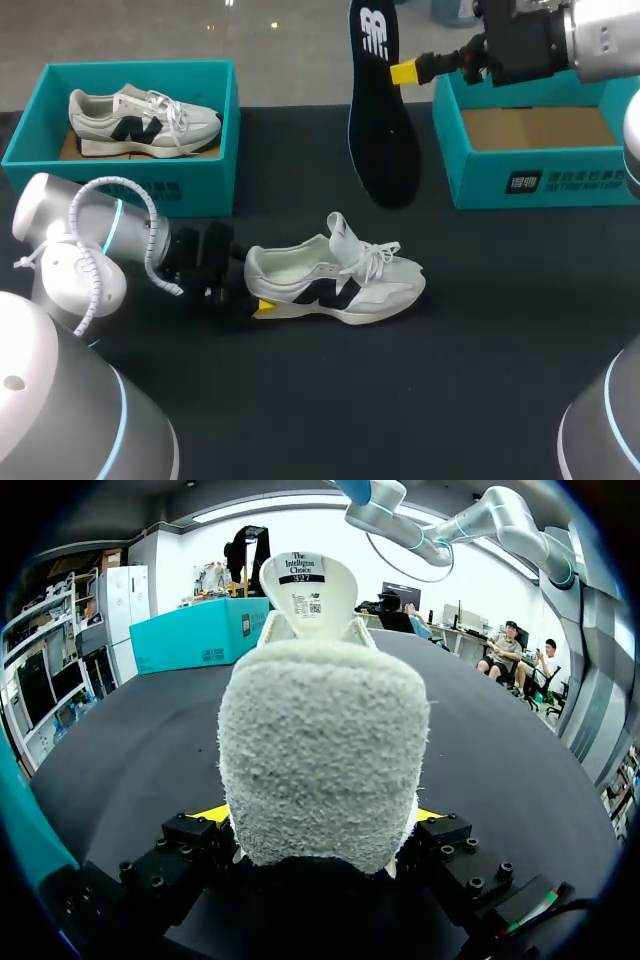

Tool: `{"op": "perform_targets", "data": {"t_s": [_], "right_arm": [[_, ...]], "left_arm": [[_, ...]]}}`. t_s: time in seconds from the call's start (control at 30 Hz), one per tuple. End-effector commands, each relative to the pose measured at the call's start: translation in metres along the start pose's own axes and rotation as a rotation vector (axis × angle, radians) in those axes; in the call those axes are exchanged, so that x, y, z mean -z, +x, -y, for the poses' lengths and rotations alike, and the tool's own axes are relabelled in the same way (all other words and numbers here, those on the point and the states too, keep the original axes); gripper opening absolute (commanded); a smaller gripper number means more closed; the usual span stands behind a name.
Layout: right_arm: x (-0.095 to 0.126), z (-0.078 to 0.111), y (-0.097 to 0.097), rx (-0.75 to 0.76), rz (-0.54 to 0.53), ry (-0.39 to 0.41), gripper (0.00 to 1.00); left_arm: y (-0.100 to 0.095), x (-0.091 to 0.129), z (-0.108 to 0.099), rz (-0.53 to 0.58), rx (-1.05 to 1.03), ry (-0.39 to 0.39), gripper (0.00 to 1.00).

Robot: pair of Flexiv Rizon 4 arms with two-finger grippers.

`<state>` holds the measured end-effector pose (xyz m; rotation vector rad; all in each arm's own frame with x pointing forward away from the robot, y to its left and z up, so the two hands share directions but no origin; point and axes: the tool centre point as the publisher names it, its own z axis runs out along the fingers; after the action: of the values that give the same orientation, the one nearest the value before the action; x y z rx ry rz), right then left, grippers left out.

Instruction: Take the shoe out of the shoebox, open the shoe tongue, remove and reinsert the insole, then place the shoe into the shoebox

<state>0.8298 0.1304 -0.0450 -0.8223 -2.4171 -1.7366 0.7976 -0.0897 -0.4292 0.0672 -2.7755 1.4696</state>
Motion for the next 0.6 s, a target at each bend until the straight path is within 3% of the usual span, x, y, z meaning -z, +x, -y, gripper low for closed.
{"op": "perform_targets", "data": {"t_s": [0.03,0.33,0.6], "right_arm": [[-0.002,0.0,0.001,-0.002,0.007,0.001,0.0],[-0.002,0.0,0.001,-0.002,0.007,0.001,0.0],[0.02,0.006,0.025,-0.044,-0.017,0.035,0.0]], "left_arm": [[0.001,-0.001,-0.003,0.002,-0.001,0.0,0.0],[0.001,-0.001,-0.003,0.002,-0.001,0.0,0.0],[0.001,-0.001,-0.003,0.002,-0.001,0.0,0.0]]}}
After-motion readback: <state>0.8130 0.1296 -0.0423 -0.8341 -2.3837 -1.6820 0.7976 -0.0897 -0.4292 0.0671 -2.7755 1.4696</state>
